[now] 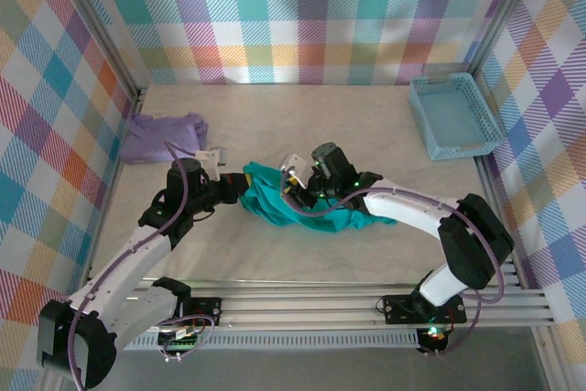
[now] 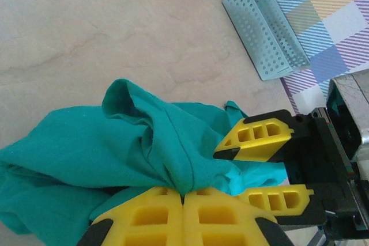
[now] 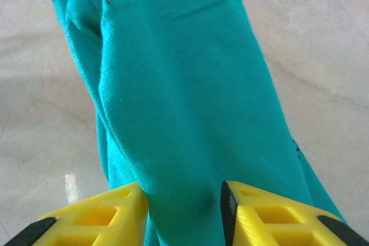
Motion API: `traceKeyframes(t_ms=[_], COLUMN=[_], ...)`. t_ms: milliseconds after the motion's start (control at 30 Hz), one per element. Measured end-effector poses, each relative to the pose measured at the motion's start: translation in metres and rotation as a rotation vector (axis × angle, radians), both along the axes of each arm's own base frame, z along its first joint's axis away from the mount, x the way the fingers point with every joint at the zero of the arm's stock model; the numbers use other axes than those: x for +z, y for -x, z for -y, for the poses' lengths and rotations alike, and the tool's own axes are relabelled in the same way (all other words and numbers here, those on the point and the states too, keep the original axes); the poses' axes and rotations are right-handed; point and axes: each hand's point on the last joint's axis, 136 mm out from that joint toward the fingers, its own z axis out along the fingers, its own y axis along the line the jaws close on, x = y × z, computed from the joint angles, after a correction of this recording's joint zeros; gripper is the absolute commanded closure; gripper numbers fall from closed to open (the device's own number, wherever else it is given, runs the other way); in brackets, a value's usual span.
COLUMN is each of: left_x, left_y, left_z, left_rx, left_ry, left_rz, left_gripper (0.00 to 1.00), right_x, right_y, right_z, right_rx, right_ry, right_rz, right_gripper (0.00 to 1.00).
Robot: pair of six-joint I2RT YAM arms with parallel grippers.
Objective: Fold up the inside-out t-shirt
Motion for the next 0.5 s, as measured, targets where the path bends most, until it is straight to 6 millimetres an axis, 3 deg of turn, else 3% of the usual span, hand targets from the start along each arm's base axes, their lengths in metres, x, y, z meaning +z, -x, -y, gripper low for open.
traceKeyframes(t_ms=[233,500], left_x=[-0.0006,-0.0027], left_y=[0.0003,0.0026], left_z=[-0.0001,-0.0009], left_rx=[0.000,-0.002], left_ry=[-0.001,-0.008], left_rz=[-0.002,-0.012], left_gripper=[1.00,1.00], right_x=[-0.0022,0.0013], right_y=[-0.0095,-0.0089], right_z=[0.0068,0.0084], right_rx=[-0.030,0.000], right_ry=[0.003,-0.036], right_rz=[-0.005,-0.038], right_gripper=[0.56,0.58])
